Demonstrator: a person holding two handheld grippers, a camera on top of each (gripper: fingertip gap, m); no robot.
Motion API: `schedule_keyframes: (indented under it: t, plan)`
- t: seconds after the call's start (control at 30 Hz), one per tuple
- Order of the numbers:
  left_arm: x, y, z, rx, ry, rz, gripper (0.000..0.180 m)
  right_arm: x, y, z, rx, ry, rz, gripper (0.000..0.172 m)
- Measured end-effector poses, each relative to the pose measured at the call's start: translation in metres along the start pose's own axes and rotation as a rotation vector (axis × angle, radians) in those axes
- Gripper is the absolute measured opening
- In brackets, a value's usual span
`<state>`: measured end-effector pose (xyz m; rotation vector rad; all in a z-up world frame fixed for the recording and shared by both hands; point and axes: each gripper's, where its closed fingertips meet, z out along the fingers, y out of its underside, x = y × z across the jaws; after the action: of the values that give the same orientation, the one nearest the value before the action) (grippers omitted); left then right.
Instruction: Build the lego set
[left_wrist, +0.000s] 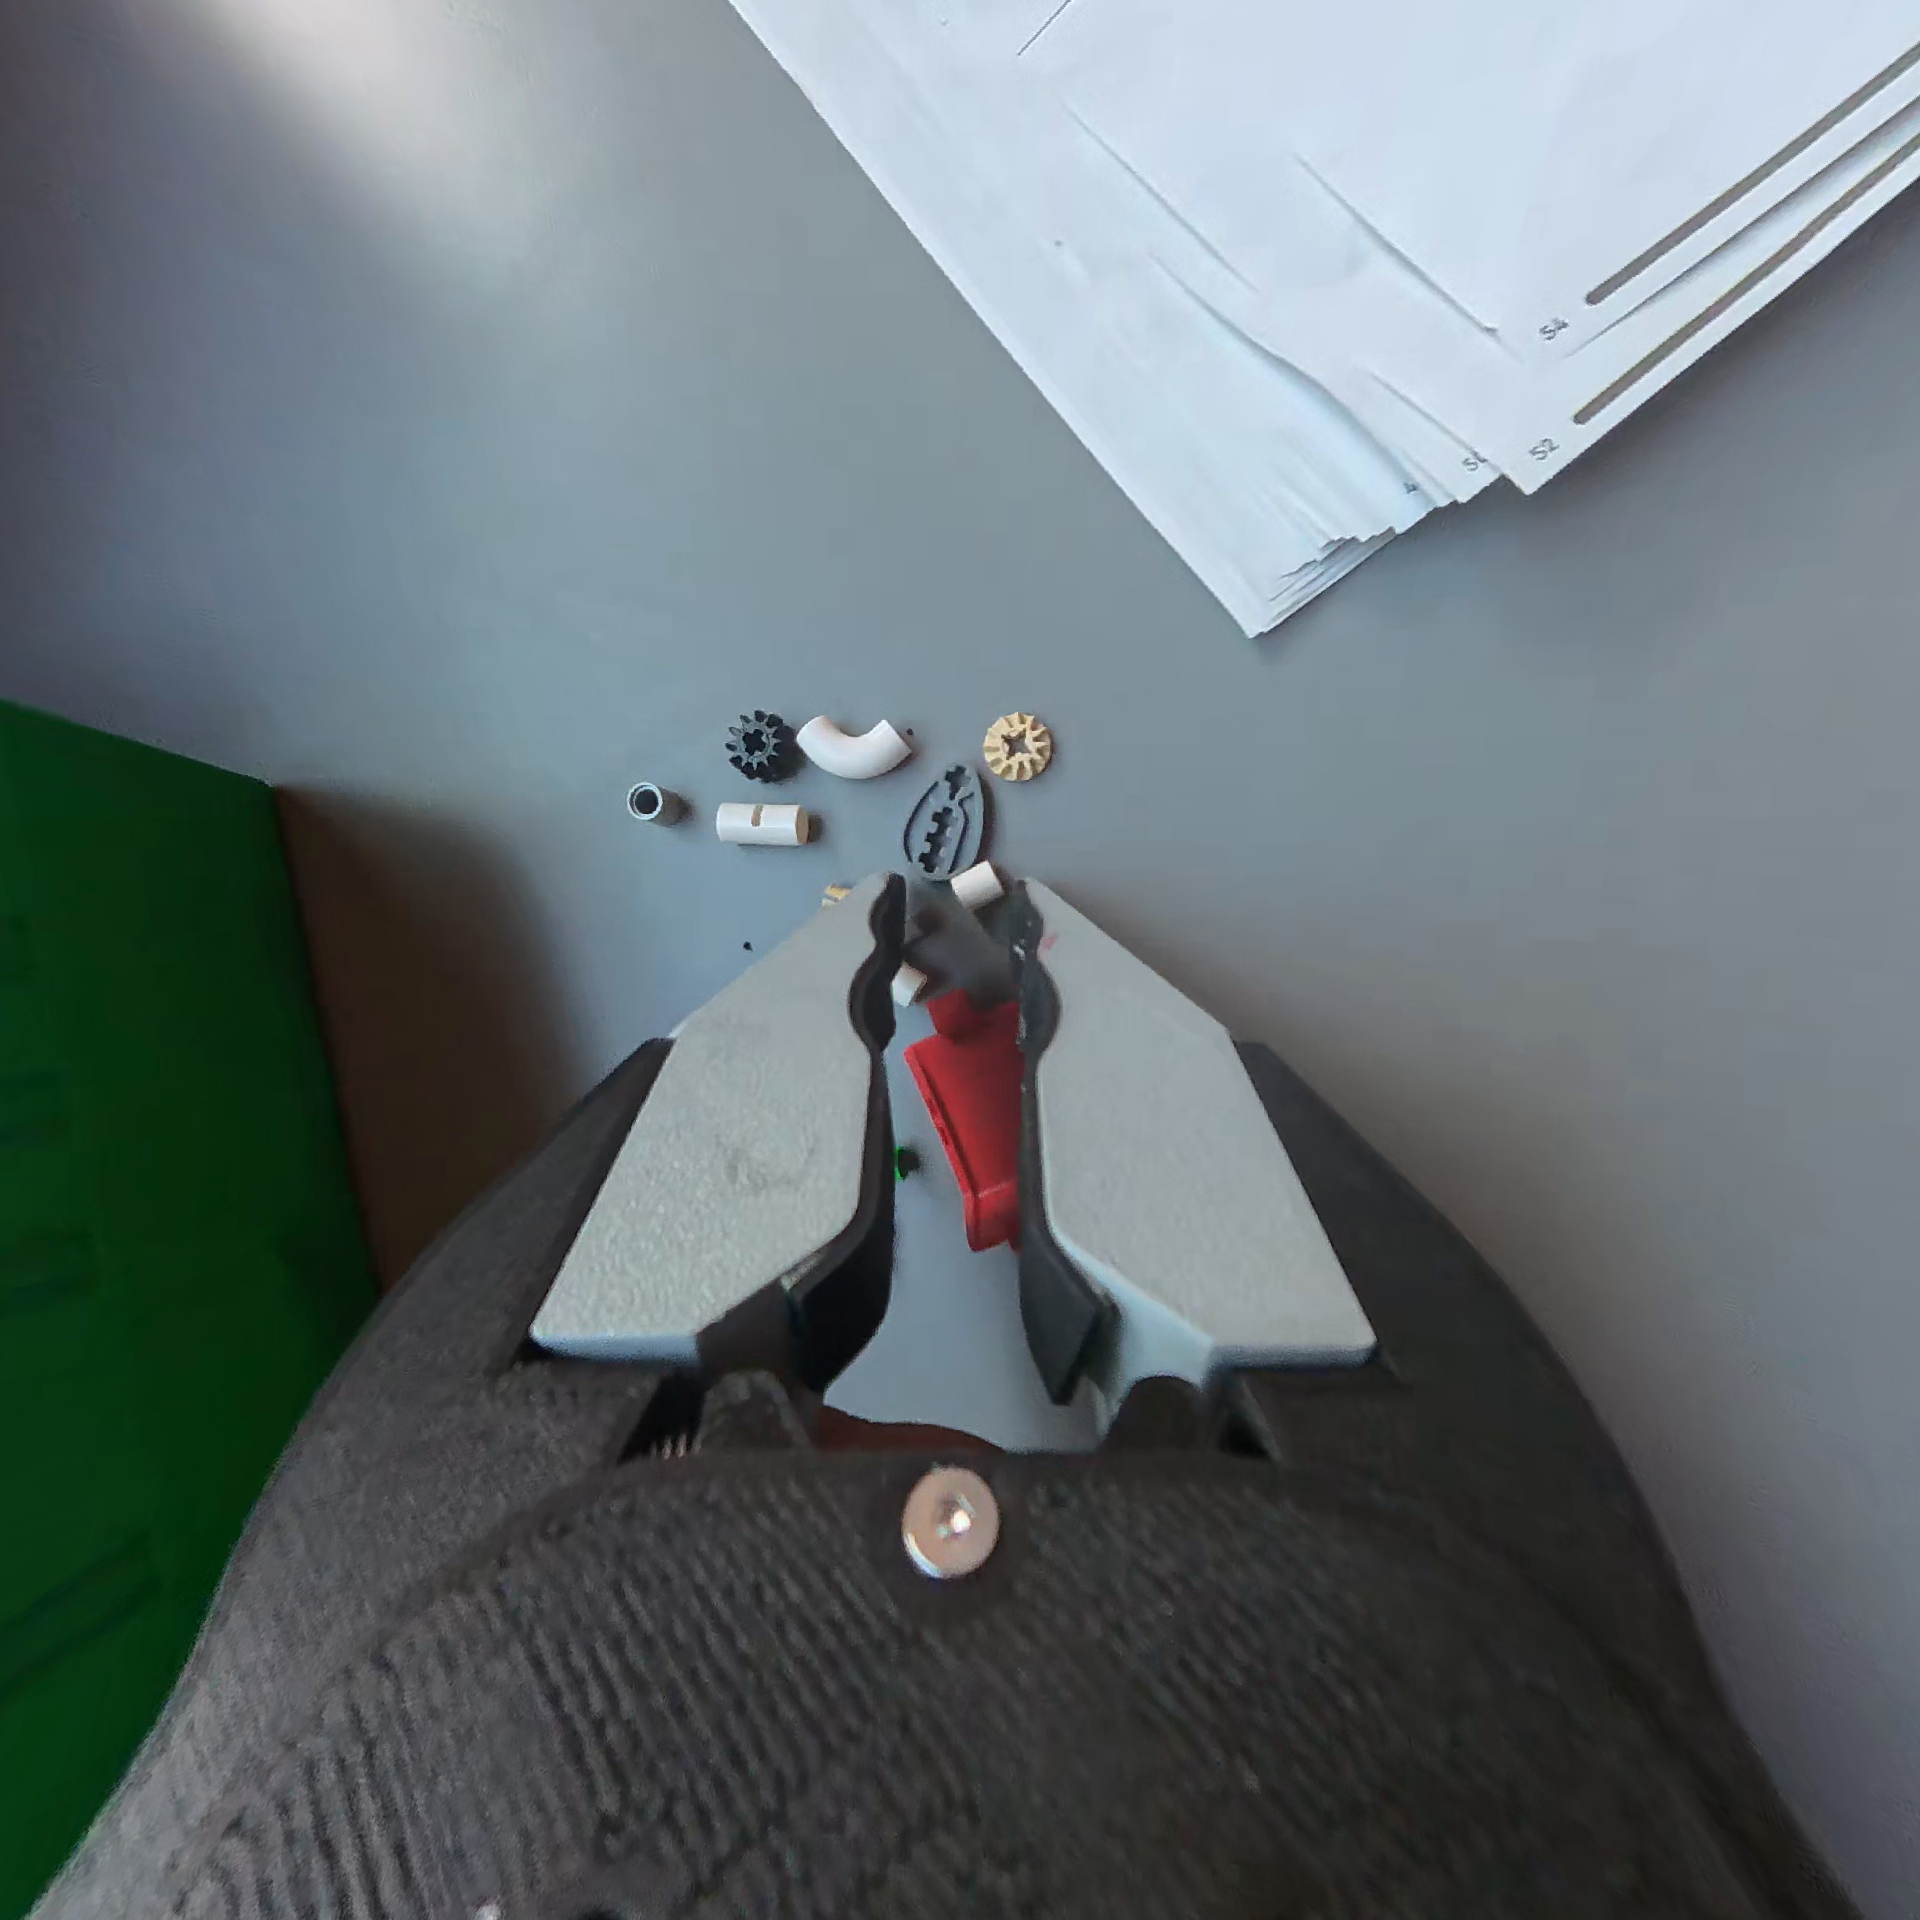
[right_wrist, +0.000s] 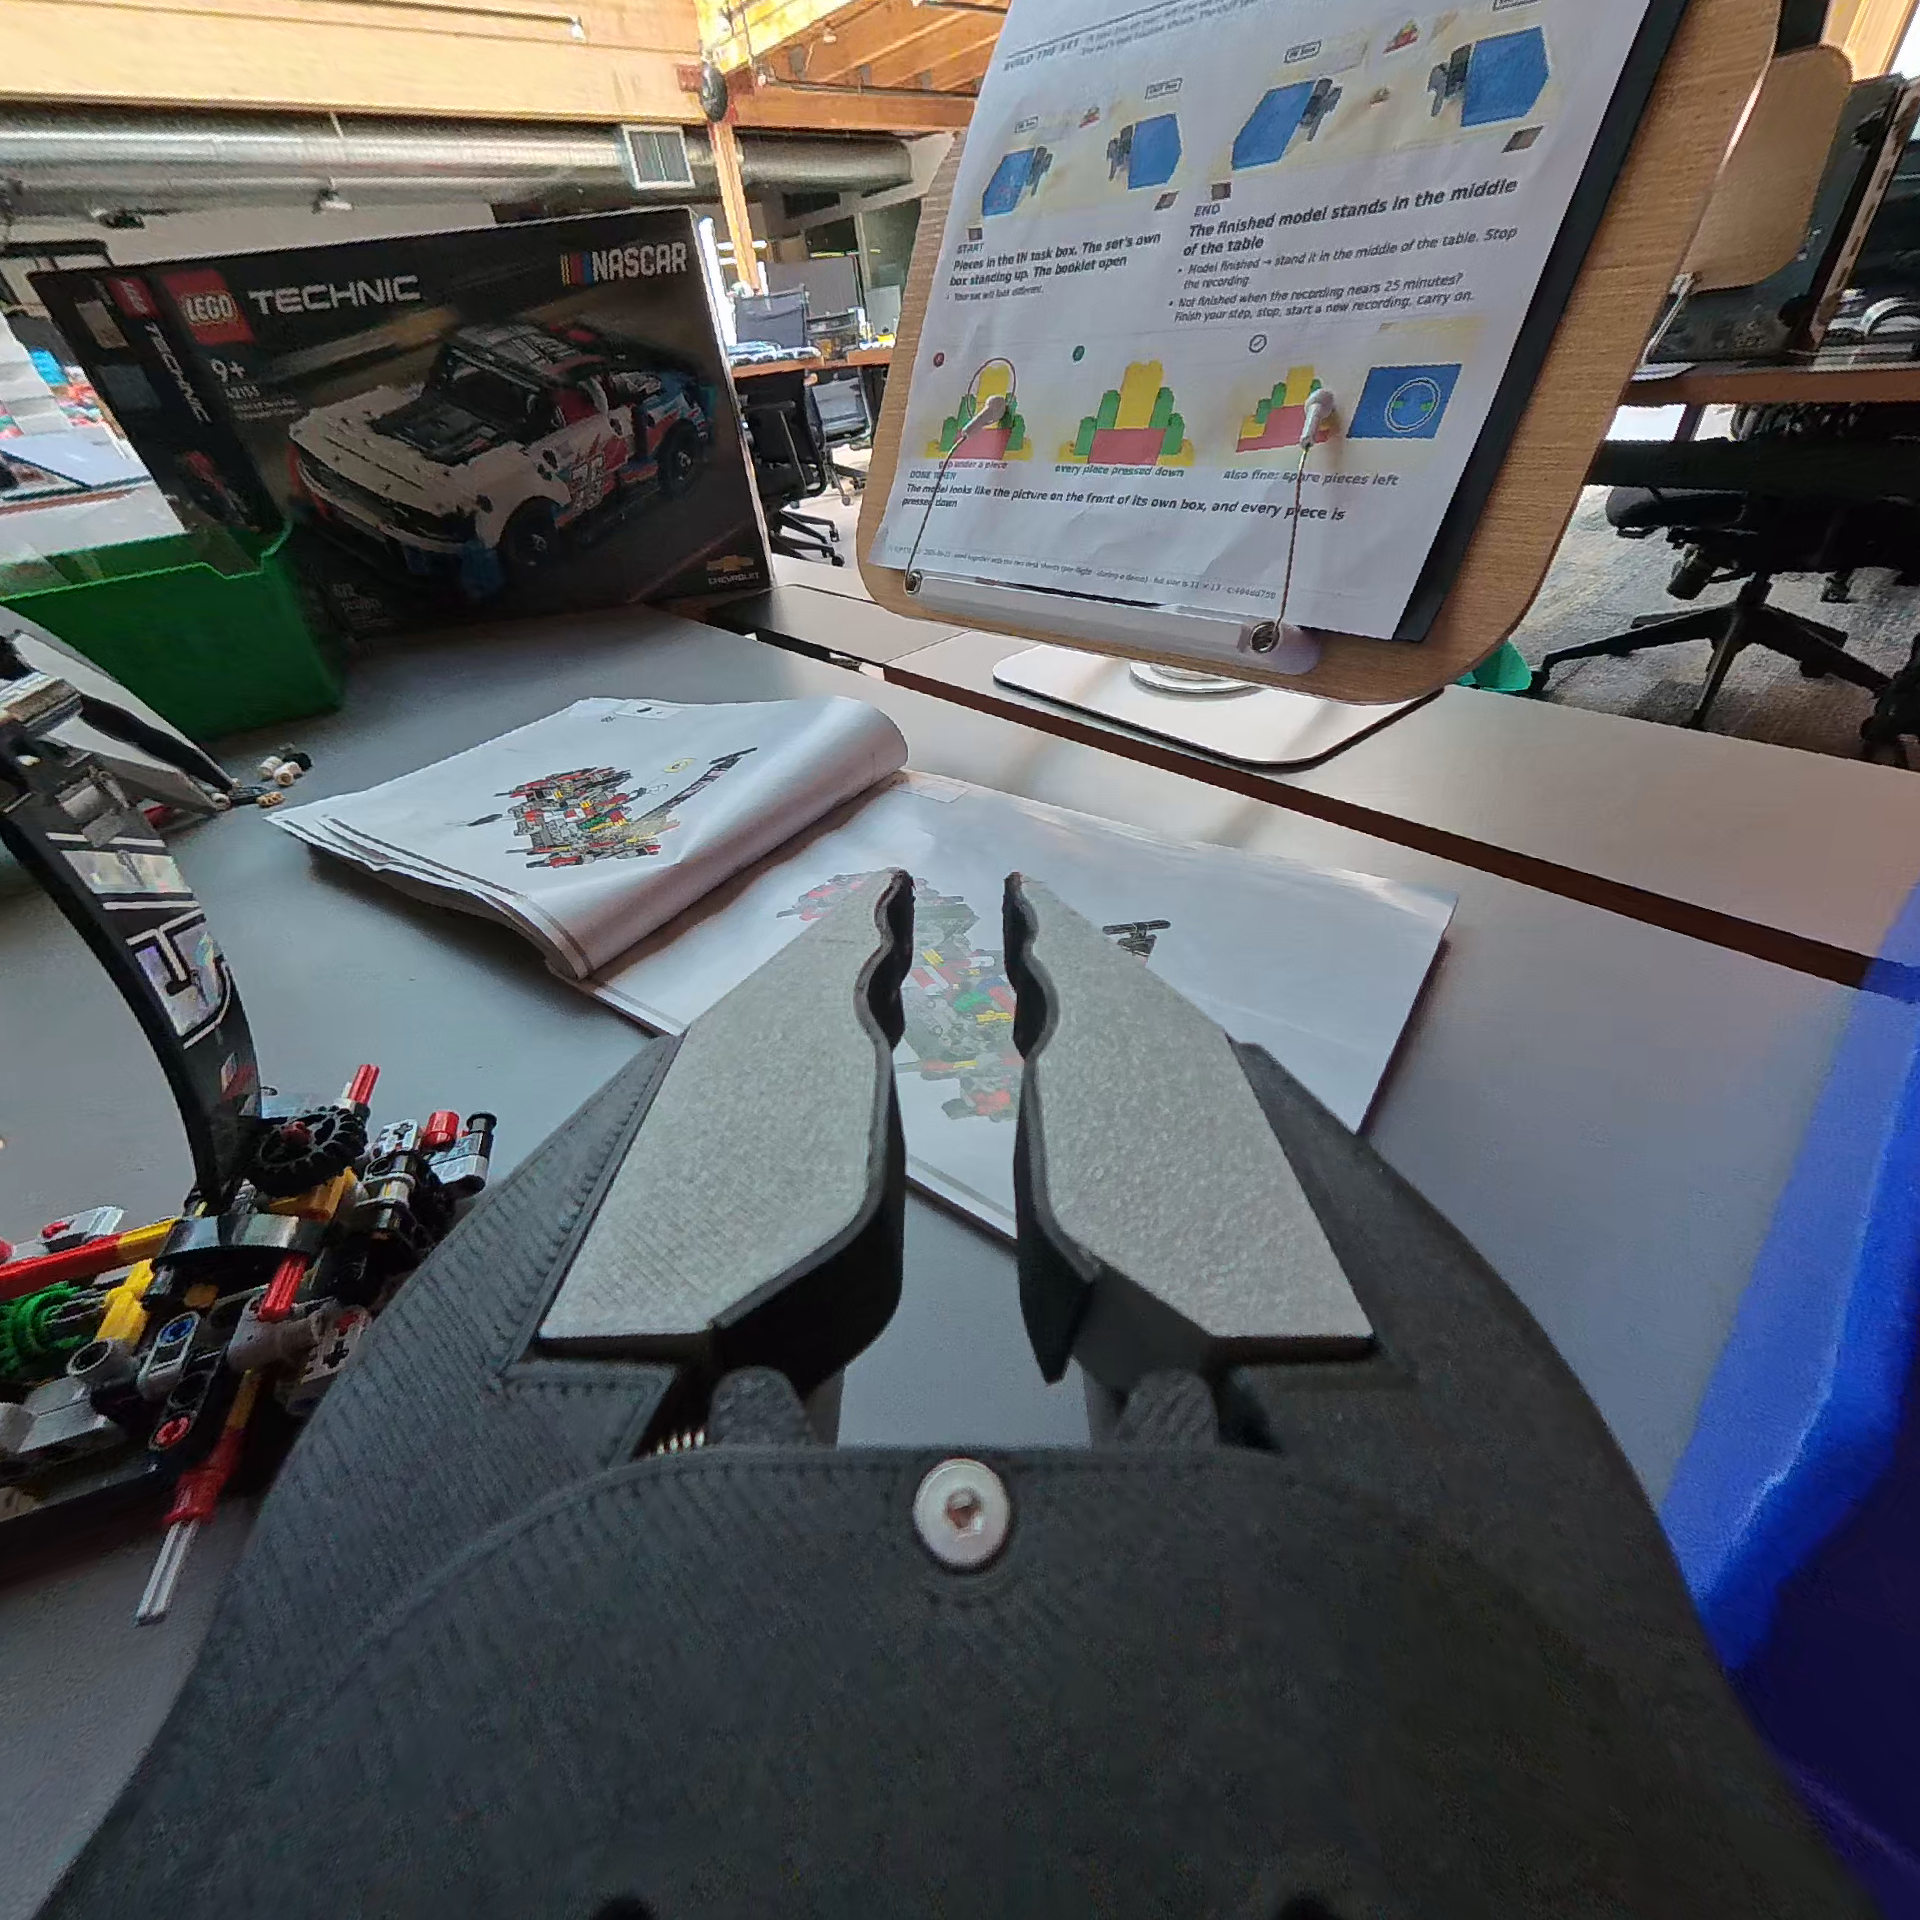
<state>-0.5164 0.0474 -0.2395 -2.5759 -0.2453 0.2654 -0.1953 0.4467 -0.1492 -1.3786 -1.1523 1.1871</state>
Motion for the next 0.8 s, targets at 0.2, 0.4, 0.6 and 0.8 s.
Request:
schedule_keyframes:
  t: [0.2,0.4,0.6,0.8]
  plan:
    - [0.003,-0.004,0.003,-0.001,-0.008,-0.019,0.006,-0.004,0.000,0.001,0.001,-0.020,-0.001,0.013]
    - [0.009,-0.006,-0.009,0.018,-0.048,0.048,0.006,-0.009,-0.001,0.001,0.008,-0.048,0.010,0.013]
    - [0.107,-0.056,-0.030,0.251,0.109,0.375,0.006,-0.013,-0.001,0.003,0.007,-0.066,0.012,0.013]
    - [0.214,-0.076,-0.013,0.317,0.236,0.706,0.006,-0.016,-0.001,0.002,0.008,-0.076,0.015,0.013]
